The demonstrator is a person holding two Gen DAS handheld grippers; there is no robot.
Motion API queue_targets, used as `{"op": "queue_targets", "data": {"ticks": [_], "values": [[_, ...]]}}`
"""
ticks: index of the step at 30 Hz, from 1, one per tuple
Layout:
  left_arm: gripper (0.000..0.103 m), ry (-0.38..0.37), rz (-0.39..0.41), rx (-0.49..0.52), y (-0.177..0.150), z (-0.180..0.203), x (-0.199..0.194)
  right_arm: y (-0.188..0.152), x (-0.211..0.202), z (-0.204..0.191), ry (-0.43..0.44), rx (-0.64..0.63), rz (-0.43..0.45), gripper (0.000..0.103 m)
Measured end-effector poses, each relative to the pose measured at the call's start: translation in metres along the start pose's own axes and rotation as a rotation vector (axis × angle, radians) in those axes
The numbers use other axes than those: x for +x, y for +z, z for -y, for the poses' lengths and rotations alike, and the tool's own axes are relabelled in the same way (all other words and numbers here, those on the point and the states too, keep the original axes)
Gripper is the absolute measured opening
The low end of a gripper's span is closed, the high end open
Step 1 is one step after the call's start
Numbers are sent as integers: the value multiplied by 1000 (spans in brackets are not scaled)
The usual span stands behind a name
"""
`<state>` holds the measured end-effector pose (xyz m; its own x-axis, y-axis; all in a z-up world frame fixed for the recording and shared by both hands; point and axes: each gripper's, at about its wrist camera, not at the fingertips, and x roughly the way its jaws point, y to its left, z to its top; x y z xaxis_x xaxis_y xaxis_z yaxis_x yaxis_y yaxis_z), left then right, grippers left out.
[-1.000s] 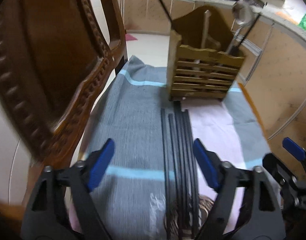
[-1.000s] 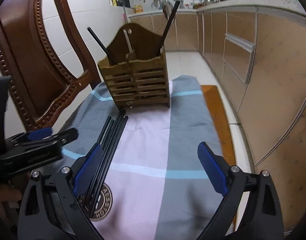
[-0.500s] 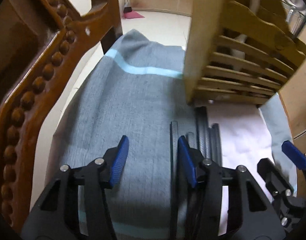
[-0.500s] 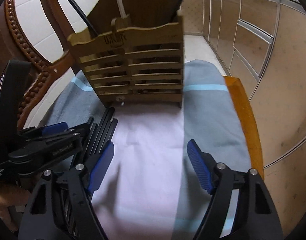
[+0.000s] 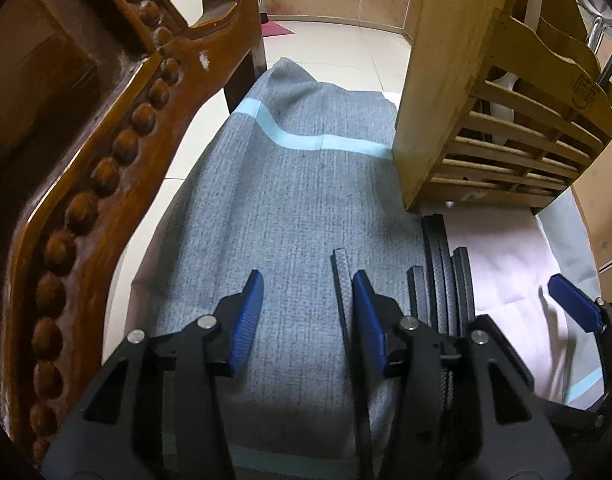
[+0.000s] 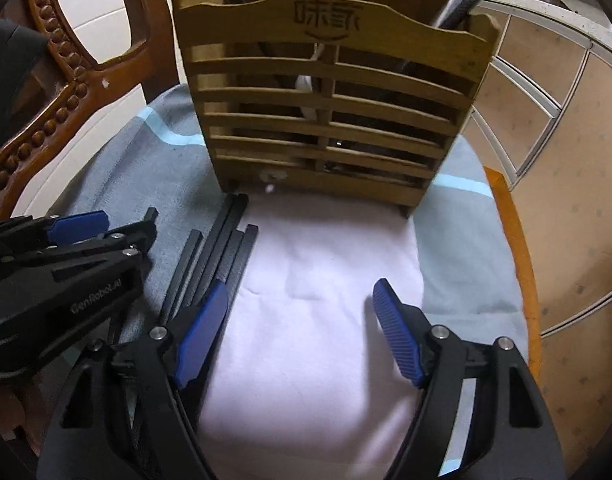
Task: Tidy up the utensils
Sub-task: 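Grasp a black chopstick on the cloth with the left gripper while the right gripper approaches the chopsticks, then grasp another chopstick with the right gripper while the left gripper lifts its chopsticks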
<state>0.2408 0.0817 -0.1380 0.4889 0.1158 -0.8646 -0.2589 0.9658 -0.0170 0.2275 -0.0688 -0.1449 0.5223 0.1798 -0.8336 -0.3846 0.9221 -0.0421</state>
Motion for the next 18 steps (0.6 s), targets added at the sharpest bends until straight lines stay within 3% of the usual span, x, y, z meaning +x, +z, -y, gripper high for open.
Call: {"op": "queue_targets", "data": {"ticks": [4,8,13,15,18], "values": [[48,-5,-10,-2,0,-3,1,-5,-3,-5,16,-19,-9,73],[51,-5,-12,-3,-4,-4,0,-9,-6,-15,-38,-53,5,73],[52,-9,-17,-1,-7,-2,-3,-8,-6,-11,-18,-51,-33,79],[54,-9,-16,-2,-12,0,-6,-5,4,-2,-72,-48,-75,80],[61,-14,-18,1,-12,5,-5,-5,1,13,-15,23,-65,80]]}}
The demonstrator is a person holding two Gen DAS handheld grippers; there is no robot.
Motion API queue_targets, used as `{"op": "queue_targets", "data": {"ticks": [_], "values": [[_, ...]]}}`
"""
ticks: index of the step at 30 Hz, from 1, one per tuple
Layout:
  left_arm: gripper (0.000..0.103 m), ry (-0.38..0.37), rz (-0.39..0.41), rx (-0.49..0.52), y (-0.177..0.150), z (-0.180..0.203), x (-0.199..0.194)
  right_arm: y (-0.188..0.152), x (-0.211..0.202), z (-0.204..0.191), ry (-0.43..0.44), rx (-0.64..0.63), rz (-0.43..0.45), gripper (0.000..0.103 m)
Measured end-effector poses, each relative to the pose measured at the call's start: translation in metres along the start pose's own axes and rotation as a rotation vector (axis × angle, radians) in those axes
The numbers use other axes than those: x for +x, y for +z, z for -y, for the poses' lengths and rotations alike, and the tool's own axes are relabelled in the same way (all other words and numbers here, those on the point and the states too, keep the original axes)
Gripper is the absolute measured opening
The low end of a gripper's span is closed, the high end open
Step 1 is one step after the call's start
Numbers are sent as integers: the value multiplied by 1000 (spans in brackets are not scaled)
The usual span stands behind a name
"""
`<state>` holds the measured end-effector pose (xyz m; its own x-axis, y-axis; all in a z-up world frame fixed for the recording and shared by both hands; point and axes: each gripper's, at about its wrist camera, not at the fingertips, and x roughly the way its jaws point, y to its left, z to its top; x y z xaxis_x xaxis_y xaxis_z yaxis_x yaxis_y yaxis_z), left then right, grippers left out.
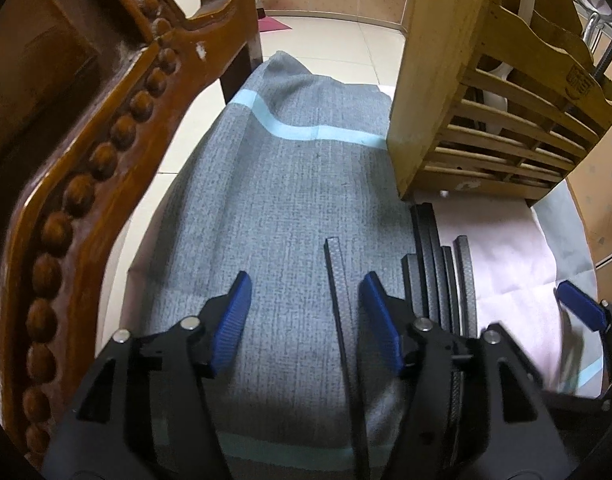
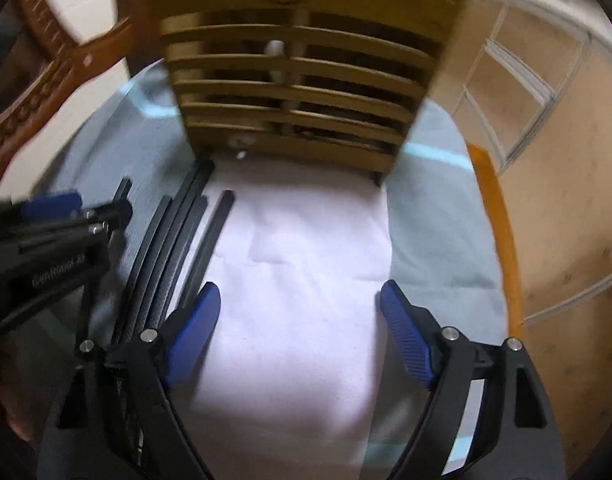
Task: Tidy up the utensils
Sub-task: 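Grasp another chopstick with the right gripper while the left gripper lifts its chopsticks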
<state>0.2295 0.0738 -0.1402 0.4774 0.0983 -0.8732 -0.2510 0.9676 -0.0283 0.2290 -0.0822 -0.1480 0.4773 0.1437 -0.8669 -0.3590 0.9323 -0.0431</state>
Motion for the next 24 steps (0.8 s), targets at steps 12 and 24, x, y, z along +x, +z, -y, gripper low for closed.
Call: {"op": "queue_targets", "data": {"ticks": [12,24], "values": [[63,-2,3,-34,3,1,2,11,2,-25,-47,-25,55,80],[41,18,-1,-71,23,-7,10,42,11,-39,5,-95,67,36]]}}
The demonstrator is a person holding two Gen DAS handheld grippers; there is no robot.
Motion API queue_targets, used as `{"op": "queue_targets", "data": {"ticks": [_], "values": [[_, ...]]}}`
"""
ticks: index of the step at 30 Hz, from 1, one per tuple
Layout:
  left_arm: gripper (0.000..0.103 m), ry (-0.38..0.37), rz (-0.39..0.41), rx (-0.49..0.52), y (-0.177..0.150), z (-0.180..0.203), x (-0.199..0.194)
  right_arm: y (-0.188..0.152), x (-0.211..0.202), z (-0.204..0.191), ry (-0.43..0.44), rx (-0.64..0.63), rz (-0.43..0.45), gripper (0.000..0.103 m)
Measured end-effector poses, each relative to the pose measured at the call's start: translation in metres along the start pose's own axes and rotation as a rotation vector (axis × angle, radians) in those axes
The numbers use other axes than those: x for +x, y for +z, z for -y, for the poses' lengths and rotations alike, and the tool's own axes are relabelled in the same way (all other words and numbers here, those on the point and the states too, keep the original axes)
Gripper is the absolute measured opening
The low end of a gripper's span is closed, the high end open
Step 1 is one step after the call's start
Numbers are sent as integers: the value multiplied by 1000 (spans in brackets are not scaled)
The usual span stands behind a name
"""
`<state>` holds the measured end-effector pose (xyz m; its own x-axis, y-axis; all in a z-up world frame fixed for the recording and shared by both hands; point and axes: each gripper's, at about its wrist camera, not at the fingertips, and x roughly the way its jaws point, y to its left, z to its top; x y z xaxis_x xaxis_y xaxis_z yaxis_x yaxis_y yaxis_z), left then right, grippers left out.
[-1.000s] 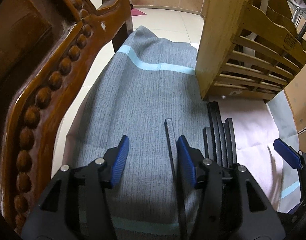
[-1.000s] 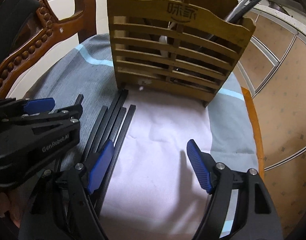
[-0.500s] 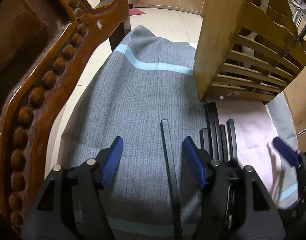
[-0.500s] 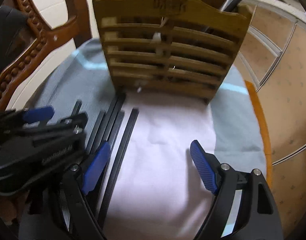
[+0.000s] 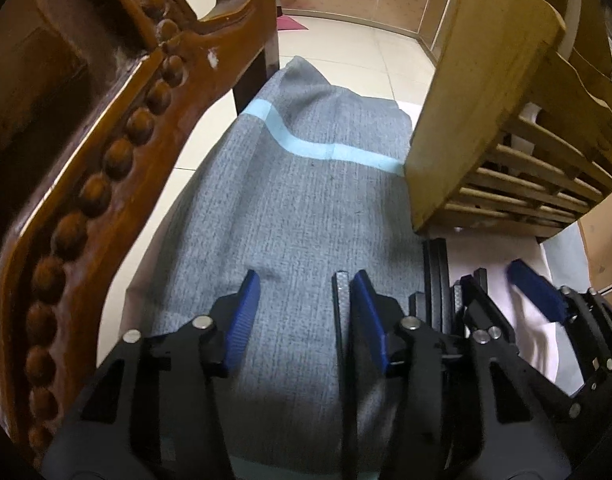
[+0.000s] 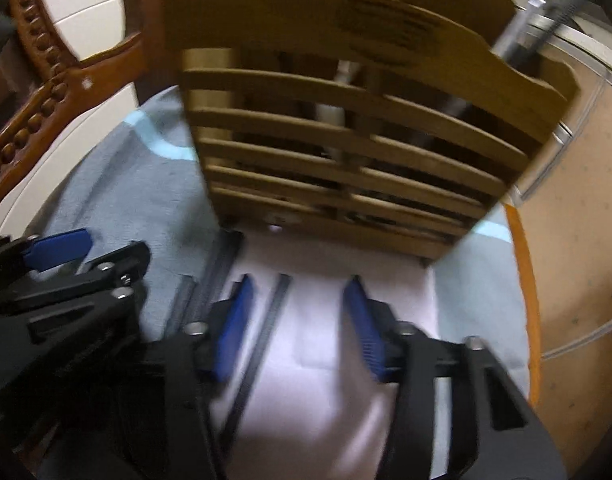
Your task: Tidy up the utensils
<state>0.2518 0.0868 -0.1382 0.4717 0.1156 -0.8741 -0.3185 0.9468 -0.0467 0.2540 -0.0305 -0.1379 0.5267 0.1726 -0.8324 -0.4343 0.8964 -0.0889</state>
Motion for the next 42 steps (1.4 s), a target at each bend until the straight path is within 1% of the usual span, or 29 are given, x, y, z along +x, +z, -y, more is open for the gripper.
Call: {"op": "queue_targets", "data": {"ticks": [1,2,4,6,8,9,12,15,16,18,19,20,21,22,25,29,31,36,42], "values": [[29,7,6,9,1,-1,0,1,-1,-3,17,-5,0,18],[9,7,13,7,2,-4,-1,2,-2,-4,39,-2,-3,11],[8,-23,0,-9,5,-9,0,3,-4,-5,39,-11,-3,11],[7,-28,-1,4,5,-9,0,3,-7,2,68,13,-4,10],[7,-46,16,11,5,-9,-8,6,-20,13,84,33,23,9],[7,-54,26,14,6,-10,-14,8,-28,21,106,52,31,9],[6,-93,67,6,9,-17,-39,10,-51,47,178,111,55,9],[6,-118,107,28,7,-18,-66,6,-88,65,236,157,99,9],[6,-128,123,37,7,-16,-78,7,-95,73,240,161,110,9],[6,-149,149,56,3,-14,-100,1,-126,88,251,175,153,9],[6,-160,164,70,1,-14,-112,3,-136,97,257,179,169,9],[6,-162,177,79,-4,-12,-124,3,-146,88,258,178,181,9],[6,-163,196,88,-10,-11,-139,2,-162,92,261,174,198,9],[6,-167,214,96,-14,-10,-152,-5,-177,82,261,171,210,9],[6,-177,267,112,-24,-7,-188,-10,-211,86,260,163,253,9],[6,-187,340,134,-36,-2,-235,-18,-249,92,260,147,287,9],[6,-186,370,143,-41,0,-252,-22,-256,91,255,145,301,9],[6,-171,435,150,-46,5,-279,-27,-275,89,251,142,339,8],[6,-177,465,144,-49,4,-292,-28,-298,84,250,141,397,8]]}}
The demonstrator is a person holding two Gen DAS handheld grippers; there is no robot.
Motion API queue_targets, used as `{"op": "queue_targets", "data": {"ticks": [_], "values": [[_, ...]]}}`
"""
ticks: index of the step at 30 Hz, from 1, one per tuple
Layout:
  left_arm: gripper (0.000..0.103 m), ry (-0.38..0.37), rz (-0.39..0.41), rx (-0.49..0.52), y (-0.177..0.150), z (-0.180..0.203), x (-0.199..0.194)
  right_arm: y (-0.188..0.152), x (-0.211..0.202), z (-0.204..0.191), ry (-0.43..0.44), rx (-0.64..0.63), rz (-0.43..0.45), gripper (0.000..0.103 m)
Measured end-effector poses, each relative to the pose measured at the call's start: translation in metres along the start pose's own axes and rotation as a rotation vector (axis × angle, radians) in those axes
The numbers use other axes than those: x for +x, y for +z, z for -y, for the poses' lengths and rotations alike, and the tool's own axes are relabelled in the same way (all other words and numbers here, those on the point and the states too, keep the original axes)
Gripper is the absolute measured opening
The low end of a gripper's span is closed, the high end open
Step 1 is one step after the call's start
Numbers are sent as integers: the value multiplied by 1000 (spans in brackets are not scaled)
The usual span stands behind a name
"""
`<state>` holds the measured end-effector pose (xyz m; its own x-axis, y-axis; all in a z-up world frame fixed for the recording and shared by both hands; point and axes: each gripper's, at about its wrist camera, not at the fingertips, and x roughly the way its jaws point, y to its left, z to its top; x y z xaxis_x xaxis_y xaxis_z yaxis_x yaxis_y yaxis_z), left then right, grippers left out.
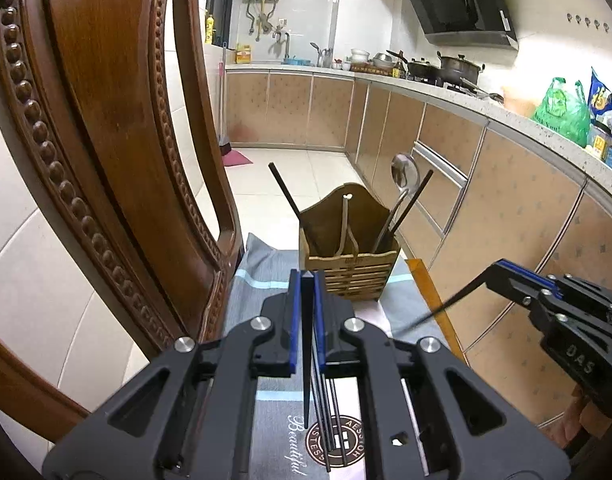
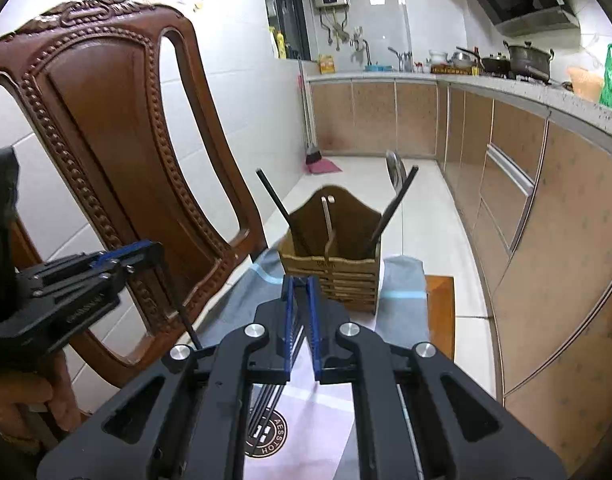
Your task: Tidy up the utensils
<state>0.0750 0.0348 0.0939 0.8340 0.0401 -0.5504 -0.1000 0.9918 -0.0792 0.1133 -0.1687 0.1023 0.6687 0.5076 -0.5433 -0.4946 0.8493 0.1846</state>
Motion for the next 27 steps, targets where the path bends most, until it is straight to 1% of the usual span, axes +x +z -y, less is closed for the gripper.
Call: {"op": "queue_targets", "data": {"ticks": [2,6,16,17,18,19,20,21,22,23,24,25,27], "values": [[6,1,-3,5,0,0,2,0,0,-2,1,-5,9,8],[6,1,-10,-4,0,-3,3,-1,4,-3,2,-9,-2,6],[6,-22,3,-34,3,-15,4,1,6,-7,-11,-24,-10,5],[6,-26,9,-40,3,-17,3,0,9,-4,-16,-18,-21,5],[6,-28,11,-40,3,-17,3,-2,16,1,-14,-5,-55,6],[6,-30,12,-35,3,-17,3,-4,23,8,-6,12,-95,9],[6,-30,11,-31,3,-17,3,-8,28,14,0,31,-121,22],[6,-30,11,-27,2,-17,3,-15,30,23,-7,52,-129,31],[6,-31,9,-25,2,-18,3,-23,30,28,-24,50,-126,47],[6,-33,8,-26,2,-19,4,-31,29,29,-35,31,-130,53],[6,-34,5,-27,1,-19,4,-40,30,29,-37,8,-143,54],[6,-34,2,-26,0,-20,5,-57,31,28,-30,-30,-168,54],[6,-31,-3,-26,0,-23,6,-90,31,25,-39,-84,-179,54]]}}
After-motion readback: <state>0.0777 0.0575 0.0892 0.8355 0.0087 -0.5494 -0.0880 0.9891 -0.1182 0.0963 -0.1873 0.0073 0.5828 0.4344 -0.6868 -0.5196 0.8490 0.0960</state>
